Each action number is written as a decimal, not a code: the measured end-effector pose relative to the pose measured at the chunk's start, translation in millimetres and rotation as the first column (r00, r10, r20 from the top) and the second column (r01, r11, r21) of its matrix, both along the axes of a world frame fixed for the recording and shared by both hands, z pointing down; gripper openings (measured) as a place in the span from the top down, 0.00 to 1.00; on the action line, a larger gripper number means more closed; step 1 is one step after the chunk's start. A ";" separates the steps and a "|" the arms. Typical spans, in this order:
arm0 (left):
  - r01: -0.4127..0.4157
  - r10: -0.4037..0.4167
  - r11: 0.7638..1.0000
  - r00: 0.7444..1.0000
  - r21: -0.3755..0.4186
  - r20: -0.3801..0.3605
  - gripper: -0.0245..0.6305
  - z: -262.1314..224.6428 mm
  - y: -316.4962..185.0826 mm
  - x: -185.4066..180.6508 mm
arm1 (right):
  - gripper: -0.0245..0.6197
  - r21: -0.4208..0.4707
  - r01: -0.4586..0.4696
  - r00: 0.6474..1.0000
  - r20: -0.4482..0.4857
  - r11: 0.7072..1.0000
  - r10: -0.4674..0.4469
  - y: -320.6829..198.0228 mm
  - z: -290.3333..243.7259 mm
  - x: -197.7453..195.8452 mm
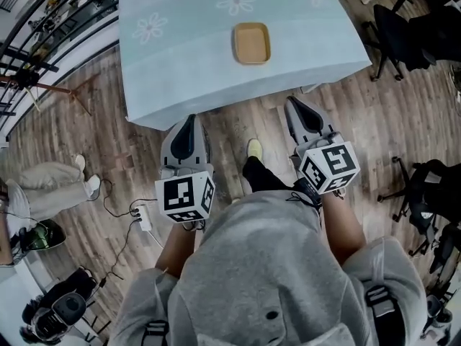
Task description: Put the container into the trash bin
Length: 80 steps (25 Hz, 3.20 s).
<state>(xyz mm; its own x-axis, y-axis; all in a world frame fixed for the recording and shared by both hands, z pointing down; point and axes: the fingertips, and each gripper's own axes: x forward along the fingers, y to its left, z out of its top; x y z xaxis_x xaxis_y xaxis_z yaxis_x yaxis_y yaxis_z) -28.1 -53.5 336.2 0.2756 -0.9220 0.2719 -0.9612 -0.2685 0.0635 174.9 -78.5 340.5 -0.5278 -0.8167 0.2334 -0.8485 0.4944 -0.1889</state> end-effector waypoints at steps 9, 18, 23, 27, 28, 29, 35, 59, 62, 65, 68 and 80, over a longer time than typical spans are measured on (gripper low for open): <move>0.031 -0.031 0.999 0.999 -0.013 0.030 0.93 -1.8 -45.2 3.3 | 0.91 -0.002 0.026 1.000 -0.007 1.000 -0.026 -49.1 1.8 11.6; 0.051 -0.050 0.999 0.998 -0.008 0.047 0.93 -5.9 -75.2 17.7 | 0.91 -0.011 0.066 0.998 -0.002 0.998 -0.066 -82.8 6.5 25.8; 0.069 -0.069 0.998 0.997 -0.004 0.041 0.93 -8.9 -87.2 22.7 | 0.91 -0.014 0.088 0.996 -0.005 0.996 -0.088 -95.8 9.5 27.9; 0.080 -0.080 0.997 0.996 0.000 0.042 0.93 -8.9 -94.1 22.5 | 0.91 0.000 0.108 0.994 -0.016 0.994 -0.108 -105.1 8.2 24.8; 0.082 -0.082 0.997 0.996 0.002 0.044 0.93 -8.8 -95.9 23.3 | 0.91 0.003 0.114 0.993 -0.019 0.993 -0.114 -107.3 8.3 25.1; 0.085 -0.085 0.996 0.995 0.004 0.045 0.93 -9.0 -98.1 24.6 | 0.91 0.006 0.120 0.992 -0.023 0.993 -0.120 -110.0 8.3 25.9; 0.095 -0.096 0.995 0.994 0.017 0.053 0.93 -11.7 -106.5 27.3 | 0.91 0.021 0.162 0.985 -0.063 0.987 -0.160 -122.6 7.5 24.3; 0.147 -0.147 0.989 0.987 0.010 0.066 0.93 1.4 -113.8 -0.8 | 0.91 -0.027 0.334 0.908 -0.261 0.942 -0.329 -137.9 46.5 -20.6; 0.151 -0.150 0.989 0.987 -0.003 0.059 0.93 7.0 -122.3 -1.8 | 0.91 -0.063 0.366 0.887 -0.277 0.929 -0.368 -140.6 56.7 -25.0; 0.150 -0.149 0.989 0.987 -0.015 0.053 0.93 11.4 -133.9 -3.9 | 0.91 -0.097 0.391 0.868 -0.292 0.915 -0.401 -146.9 66.6 -29.8; 0.146 -0.145 0.989 0.988 -0.027 0.046 0.93 15.6 -144.1 -6.9 | 0.91 -0.125 0.414 0.847 -0.310 0.901 -0.432 -151.0 73.8 -35.3; 0.135 -0.131 0.987 0.990 -0.091 0.046 0.93 33.4 -180.9 -8.4 | 0.83 -0.287 0.470 0.819 -0.211 0.835 -0.534 -169.7 108.5 -47.0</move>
